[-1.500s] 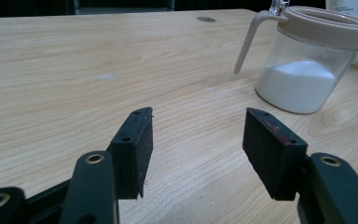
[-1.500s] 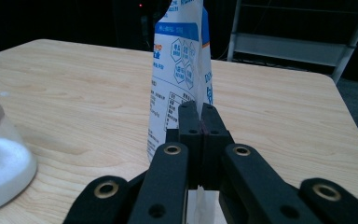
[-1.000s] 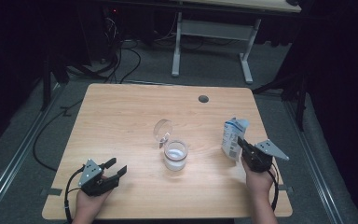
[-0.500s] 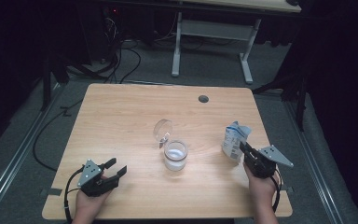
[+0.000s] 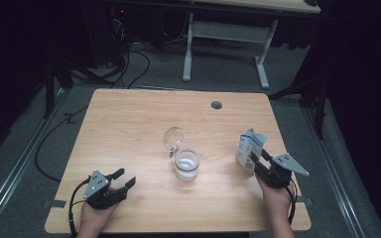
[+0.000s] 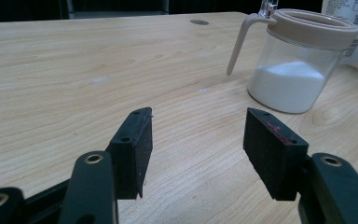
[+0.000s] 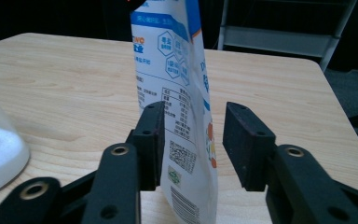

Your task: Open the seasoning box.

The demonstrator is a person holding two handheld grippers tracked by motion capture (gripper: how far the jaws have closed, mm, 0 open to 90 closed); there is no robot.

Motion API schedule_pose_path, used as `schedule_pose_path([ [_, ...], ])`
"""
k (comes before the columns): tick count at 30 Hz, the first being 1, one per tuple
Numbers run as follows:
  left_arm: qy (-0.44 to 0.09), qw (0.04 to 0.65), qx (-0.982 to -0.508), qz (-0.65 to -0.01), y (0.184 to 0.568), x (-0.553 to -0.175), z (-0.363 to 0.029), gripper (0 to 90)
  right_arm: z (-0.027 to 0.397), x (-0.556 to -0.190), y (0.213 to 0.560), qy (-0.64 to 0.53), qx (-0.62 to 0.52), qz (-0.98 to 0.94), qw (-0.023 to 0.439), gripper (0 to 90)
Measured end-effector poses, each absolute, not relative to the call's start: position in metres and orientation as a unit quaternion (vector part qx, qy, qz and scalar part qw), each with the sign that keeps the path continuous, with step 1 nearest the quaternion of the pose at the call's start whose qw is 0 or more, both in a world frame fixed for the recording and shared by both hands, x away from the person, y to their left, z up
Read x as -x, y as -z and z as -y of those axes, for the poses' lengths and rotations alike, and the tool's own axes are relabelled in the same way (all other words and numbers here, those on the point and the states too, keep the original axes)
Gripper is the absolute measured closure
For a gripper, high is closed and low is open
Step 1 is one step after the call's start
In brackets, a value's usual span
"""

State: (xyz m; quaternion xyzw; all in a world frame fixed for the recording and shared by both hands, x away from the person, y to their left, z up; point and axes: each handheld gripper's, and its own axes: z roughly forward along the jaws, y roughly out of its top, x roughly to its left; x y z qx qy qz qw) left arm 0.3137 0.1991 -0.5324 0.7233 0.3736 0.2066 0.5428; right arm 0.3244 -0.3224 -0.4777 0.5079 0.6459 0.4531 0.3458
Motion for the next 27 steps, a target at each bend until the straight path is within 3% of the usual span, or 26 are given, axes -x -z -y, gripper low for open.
schedule_pose_path([
  [10, -0.211, 0.536, -0.728, -0.371, 0.532, -0.313, -0.197, 43.7, 0.324, -0.315, 0.482, -0.436, -0.52, -0.651, 0.339, 54.2],
  [27, -0.237, 0.511, -0.746, -0.356, 0.532, -0.31, -0.189, 47.8, 0.31, -0.282, 0.497, -0.4, -0.521, -0.673, 0.34, 59.3],
])
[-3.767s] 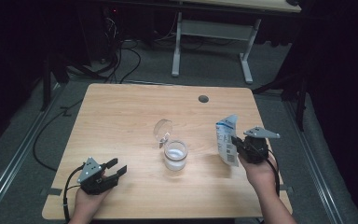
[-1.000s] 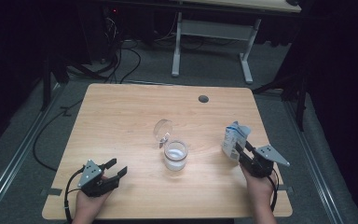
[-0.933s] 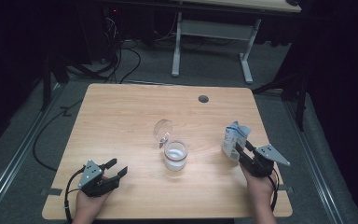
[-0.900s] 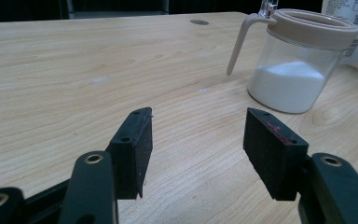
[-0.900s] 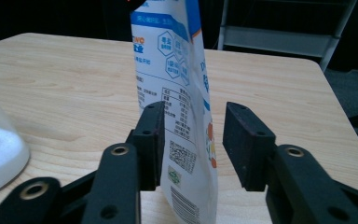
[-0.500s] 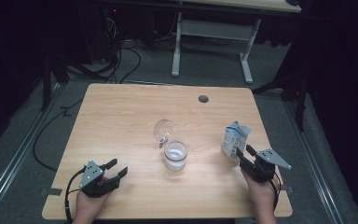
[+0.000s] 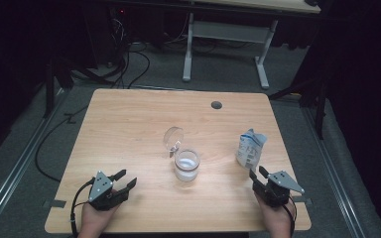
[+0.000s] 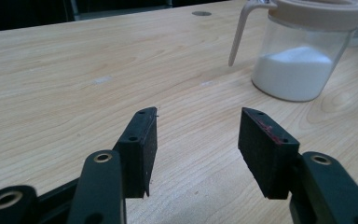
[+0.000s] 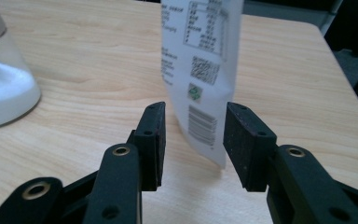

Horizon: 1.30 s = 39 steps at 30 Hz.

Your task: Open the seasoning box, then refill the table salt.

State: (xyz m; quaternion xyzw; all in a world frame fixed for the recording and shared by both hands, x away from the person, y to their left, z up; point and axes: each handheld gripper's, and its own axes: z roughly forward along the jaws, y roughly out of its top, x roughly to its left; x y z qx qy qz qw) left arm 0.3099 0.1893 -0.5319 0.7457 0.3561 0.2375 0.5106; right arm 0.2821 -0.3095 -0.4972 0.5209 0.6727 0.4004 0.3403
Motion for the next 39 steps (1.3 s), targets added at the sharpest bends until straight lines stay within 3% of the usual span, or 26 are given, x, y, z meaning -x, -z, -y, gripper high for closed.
schedule_pose_path([
  [16, -0.227, 0.512, -0.751, -0.35, 0.532, -0.311, -0.19, 46.8, 0.284, -0.295, 0.506, -0.394, -0.505, -0.7, 0.315, 70.9],
  [35, -0.229, 0.492, -0.759, -0.36, 0.529, -0.312, -0.186, 50.9, 0.244, -0.299, 0.512, -0.403, -0.458, -0.742, 0.278, 71.7],
  [39, -0.209, 0.501, -0.75, -0.38, 0.526, -0.314, -0.186, 53.4, 0.244, -0.303, 0.511, -0.411, -0.456, -0.741, 0.273, 71.5],
])
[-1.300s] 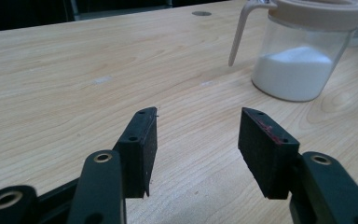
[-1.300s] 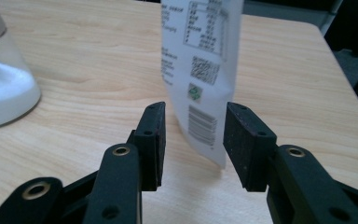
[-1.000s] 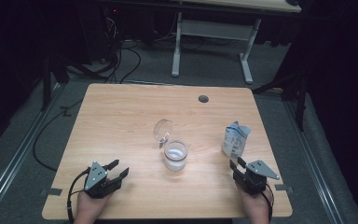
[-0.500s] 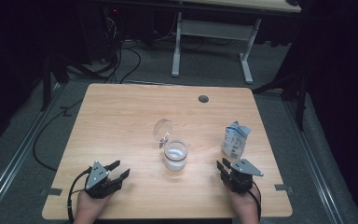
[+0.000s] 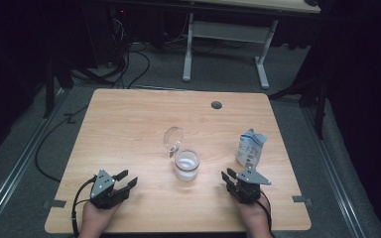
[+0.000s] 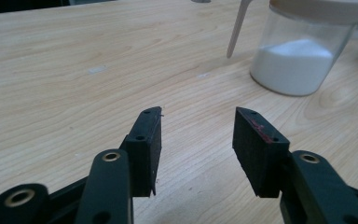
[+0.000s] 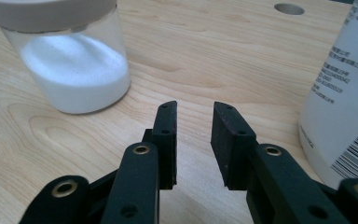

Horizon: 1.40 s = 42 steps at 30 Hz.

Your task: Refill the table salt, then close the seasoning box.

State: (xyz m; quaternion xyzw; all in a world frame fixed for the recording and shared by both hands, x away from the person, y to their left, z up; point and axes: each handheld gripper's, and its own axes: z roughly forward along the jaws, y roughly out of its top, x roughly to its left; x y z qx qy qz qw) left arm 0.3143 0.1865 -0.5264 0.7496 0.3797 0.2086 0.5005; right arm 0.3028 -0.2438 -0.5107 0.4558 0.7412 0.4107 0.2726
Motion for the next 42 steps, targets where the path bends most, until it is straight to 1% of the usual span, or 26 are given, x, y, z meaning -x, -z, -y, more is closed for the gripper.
schedule_pose_path([
  [3, -0.199, 0.501, -0.744, -0.394, 0.526, -0.317, -0.183, 53.6, 0.241, -0.306, 0.509, -0.416, -0.451, -0.743, 0.267, 71.6],
  [9, -0.198, 0.492, -0.751, -0.394, 0.521, -0.326, -0.168, 53.8, 0.235, -0.317, 0.497, -0.422, -0.441, -0.747, 0.263, 77.1],
  [13, -0.19, 0.489, -0.753, -0.397, 0.517, -0.335, -0.159, 56.6, 0.227, -0.325, 0.495, -0.418, -0.435, -0.752, 0.266, 81.5],
  [16, -0.185, 0.493, -0.75, -0.402, 0.513, -0.342, -0.154, 59.7, 0.219, -0.332, 0.495, -0.416, -0.432, -0.757, 0.257, 85.8],
  [19, -0.181, 0.492, -0.75, -0.403, 0.508, -0.35, -0.147, 64.1, 0.213, -0.338, 0.494, -0.415, -0.431, -0.76, 0.255, 89.9],
  [20, -0.181, 0.491, -0.751, -0.403, 0.507, -0.353, -0.145, 66.3, 0.211, -0.34, 0.494, -0.417, -0.431, -0.76, 0.252, 89.9],
  [22, -0.179, 0.488, -0.752, -0.405, 0.505, -0.358, -0.141, 77.4, 0.209, -0.341, 0.494, -0.419, -0.43, -0.759, 0.25, 90.0],
  [23, -0.174, 0.49, -0.751, -0.407, 0.504, -0.36, -0.139, 81.1, 0.209, -0.341, 0.495, -0.422, -0.429, -0.759, 0.248, 90.0],
  [27, -0.17, 0.5, -0.742, -0.412, 0.497, -0.369, -0.132, 88.9, 0.206, -0.34, 0.5, -0.424, -0.425, -0.762, 0.243, 90.0],
  [37, -0.167, 0.524, -0.723, -0.418, 0.481, -0.382, -0.112, 90.0, 0.193, -0.332, 0.501, -0.431, -0.407, -0.771, 0.234, 90.0],
  [42, -0.163, 0.53, -0.722, -0.414, 0.474, -0.39, -0.105, 90.0, 0.187, -0.332, 0.5, -0.428, -0.399, -0.775, 0.24, 90.0],
])
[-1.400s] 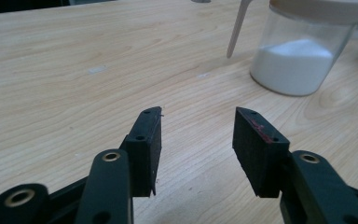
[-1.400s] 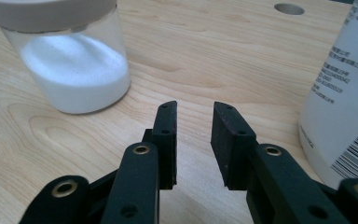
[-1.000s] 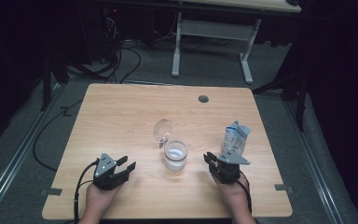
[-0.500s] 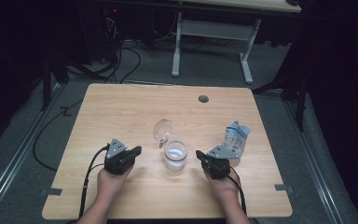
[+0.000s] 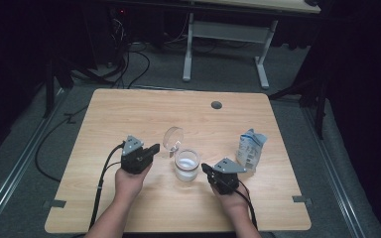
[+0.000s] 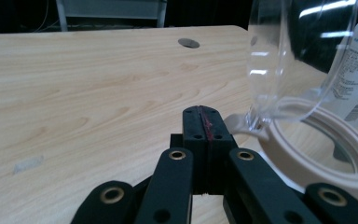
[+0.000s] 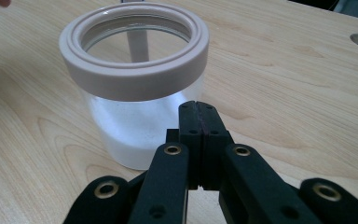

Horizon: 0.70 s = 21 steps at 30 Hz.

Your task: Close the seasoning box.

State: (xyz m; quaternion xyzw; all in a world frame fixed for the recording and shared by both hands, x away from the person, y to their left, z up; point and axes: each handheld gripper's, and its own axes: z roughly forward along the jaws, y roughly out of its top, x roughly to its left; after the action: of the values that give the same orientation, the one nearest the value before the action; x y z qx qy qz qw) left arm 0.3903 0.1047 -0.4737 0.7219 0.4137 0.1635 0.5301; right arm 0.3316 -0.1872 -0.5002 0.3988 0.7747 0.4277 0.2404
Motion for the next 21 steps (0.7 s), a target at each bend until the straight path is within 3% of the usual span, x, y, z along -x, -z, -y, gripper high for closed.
schedule_pose_path([
  [21, -0.16, 0.558, -0.716, -0.387, 0.457, -0.381, -0.082, 90.0, 0.182, -0.332, 0.501, -0.425, -0.387, -0.778, 0.252, 90.0],
])
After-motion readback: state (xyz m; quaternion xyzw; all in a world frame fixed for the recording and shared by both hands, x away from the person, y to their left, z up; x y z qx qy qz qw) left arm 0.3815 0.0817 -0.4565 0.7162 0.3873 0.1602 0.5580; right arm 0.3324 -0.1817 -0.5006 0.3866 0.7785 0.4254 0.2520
